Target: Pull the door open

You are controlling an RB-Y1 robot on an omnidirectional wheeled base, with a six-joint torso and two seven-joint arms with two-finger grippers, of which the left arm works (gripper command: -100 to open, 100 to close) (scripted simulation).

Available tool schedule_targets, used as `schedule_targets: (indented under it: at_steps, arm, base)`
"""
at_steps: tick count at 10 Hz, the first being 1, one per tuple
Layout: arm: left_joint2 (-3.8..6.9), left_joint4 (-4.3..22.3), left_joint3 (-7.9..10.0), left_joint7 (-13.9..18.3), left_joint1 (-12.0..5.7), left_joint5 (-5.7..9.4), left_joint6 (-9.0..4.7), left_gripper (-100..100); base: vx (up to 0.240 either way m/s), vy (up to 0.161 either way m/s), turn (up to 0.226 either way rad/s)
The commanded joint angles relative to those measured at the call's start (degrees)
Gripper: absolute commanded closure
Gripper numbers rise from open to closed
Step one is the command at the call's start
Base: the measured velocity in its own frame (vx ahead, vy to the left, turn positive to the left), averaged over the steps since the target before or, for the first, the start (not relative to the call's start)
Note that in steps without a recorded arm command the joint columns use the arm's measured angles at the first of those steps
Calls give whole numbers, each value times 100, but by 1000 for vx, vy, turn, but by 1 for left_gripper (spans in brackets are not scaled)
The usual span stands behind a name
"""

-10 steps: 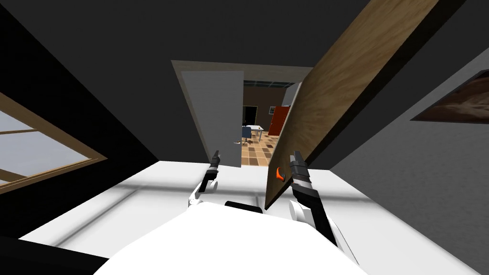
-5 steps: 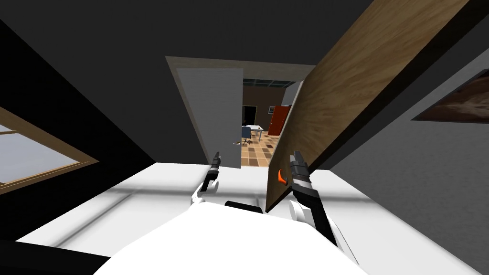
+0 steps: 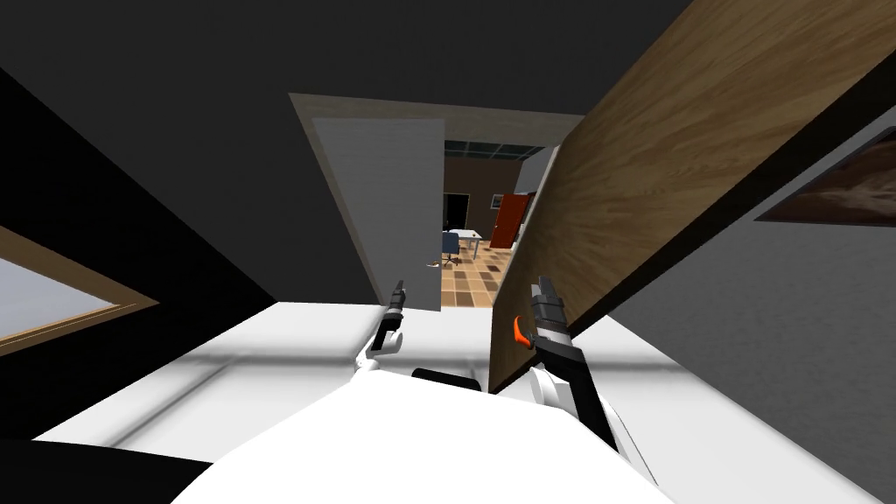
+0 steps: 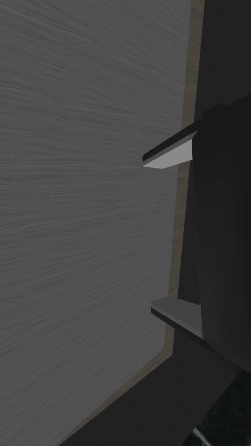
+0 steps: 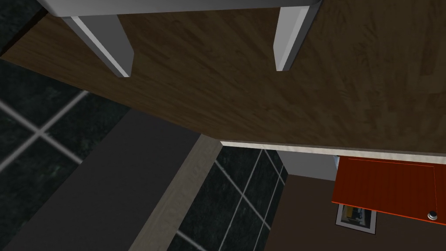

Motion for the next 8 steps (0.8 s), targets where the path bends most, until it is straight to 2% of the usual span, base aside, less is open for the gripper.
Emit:
schedule_targets:
  at_steps: [1, 8]
  arm:
    - [-9, 286, 20, -15, -128, 40, -95, -100]
    - [-98, 1530, 100, -87, -631, 200, -419, -100]
  base:
    - [95, 31, -34]
    - [98, 28, -40]
